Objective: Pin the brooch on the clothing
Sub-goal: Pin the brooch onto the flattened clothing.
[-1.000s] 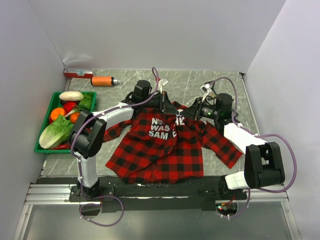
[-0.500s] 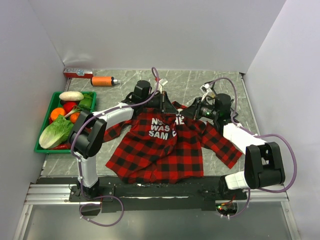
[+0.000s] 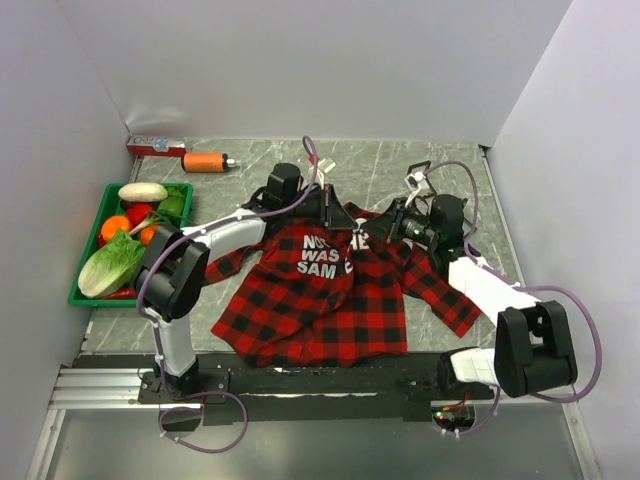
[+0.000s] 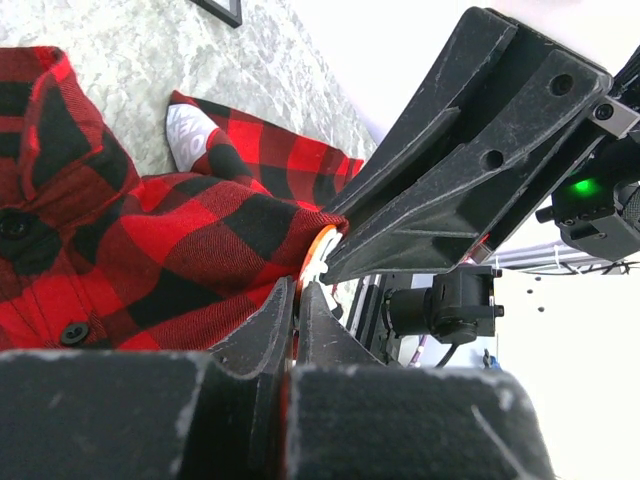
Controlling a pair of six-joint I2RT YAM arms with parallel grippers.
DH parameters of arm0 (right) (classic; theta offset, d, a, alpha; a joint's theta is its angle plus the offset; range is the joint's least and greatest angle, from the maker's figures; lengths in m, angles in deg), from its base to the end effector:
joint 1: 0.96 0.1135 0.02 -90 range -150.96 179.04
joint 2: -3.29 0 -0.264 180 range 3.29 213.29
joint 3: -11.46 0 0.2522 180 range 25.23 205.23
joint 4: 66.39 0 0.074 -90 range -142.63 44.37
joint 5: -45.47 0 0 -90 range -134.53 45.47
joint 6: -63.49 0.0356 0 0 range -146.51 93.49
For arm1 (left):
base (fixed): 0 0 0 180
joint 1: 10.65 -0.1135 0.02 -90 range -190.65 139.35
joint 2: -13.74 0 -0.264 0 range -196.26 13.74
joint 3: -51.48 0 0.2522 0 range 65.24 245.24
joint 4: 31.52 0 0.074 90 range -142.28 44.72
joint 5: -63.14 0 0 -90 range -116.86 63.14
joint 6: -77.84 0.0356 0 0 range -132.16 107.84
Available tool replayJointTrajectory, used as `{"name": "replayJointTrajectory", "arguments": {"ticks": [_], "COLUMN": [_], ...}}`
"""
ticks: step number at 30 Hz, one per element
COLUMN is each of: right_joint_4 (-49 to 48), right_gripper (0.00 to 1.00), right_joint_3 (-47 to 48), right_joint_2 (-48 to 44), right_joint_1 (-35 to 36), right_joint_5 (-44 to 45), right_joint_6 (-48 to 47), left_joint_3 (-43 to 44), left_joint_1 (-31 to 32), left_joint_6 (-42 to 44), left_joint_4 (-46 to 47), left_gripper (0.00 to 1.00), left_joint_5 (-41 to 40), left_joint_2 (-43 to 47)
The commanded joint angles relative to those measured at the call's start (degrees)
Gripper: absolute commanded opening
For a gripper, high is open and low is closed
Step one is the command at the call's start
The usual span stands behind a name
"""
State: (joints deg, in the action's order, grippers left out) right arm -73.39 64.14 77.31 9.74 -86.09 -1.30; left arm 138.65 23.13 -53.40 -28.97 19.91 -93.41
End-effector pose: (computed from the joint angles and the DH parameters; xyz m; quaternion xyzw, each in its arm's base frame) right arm 0.2705 0.0751 0.2506 -0.1226 0.7600 0.4433 0.4591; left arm 0.3419 -0.2599 0.2501 0.1863 0.7536 -0.5845 0.2361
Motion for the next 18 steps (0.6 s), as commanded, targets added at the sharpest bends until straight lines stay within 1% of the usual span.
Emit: {"name": "replayJointTrajectory", "arguments": {"ticks": [1, 3, 6, 7, 9, 10, 11, 12, 13, 14, 15, 16, 17, 18], "right_joint_4": [-3.9, -3.7, -3.3, -3.4, -2.9, -2.5, -1.1, -0.4, 0.6, 1.6, 3.6, 4.7, 5.7, 8.4], "right_gripper": [0.2, 0.23, 0.35, 0.44, 0.52, 0.58, 0.6, 0.67, 0.69, 0.71, 0.72, 0.73, 0.73, 0.73], "right_joint_3": [-1.4, -1.6, -1.6, -1.7, -2.2, -2.3, -2.4, -2.7, -2.8, -2.8, -3.0, -3.0, -2.9, -2.5], "right_joint_2": [-3.0, -3.4, -4.3, -5.0, -6.1, -7.4, -8.1, -8.9, -10.8, -11.7, -12.7, -14.8, -15.8, -16.8], "right_joint_1": [-0.6, -0.9, -1.0, -1.1, -1.1, -1.1, -1.1, -1.2, -1.2, -1.3, -1.4, -1.5, -1.5, -1.6], "right_joint_5": [2.7, 2.2, 1.0, 0.7, 0.5, 0.5, 0.7, 1.3, 1.7, 2.2, 2.7, 3.9, 4.4, 4.8], "right_joint_6": [-0.3, -0.5, -1.0, -1.0, -1.0, -1.2, -1.5, -1.7, -2.4, -2.8, -3.1, -4.0, -4.6, -5.0], "left_joint_3": [-0.6, -0.5, 0.7, 1.0, 0.8, 0.6, 0.8, 1.1, 2.1, 2.6, 3.1, 3.4, 3.3, 3.1], "left_joint_1": [1.6, 1.6, 1.7, 1.8, 2.1, 2.5, 2.9, 3.1, 3.8, 4.2, 4.4, 4.5, 4.5, 4.5], "left_joint_6": [-0.9, 0.5, 3.0, 3.4, 4.4, 4.8, 5.6, 8.2, 9.8, 11.5, 14.5, 15.6, 16.4, 18.0], "left_joint_4": [3.3, 1.7, -1.4, -1.6, -0.9, -0.8, -1.5, -2.6, -6.6, -8.8, -10.6, -12.4, -14.5, -15.5], "left_gripper": [0.01, 0.01, 0.01, 0.01, 0.01, 0.01, 0.02, 0.06, 0.11, 0.31, 0.42, 0.53, 0.81, 0.9], "left_joint_5": [-1.0, -3.1, -5.4, -5.5, -4.9, -4.1, -4.2, -4.6, -6.5, -8.4, -10.2, -13.6, -15.4, -17.1], "left_joint_2": [4.9, 5.0, 4.2, 4.1, 4.1, 4.1, 4.1, 4.4, 4.6, 4.8, 5.6, 6.3, 7.0, 8.6]}}
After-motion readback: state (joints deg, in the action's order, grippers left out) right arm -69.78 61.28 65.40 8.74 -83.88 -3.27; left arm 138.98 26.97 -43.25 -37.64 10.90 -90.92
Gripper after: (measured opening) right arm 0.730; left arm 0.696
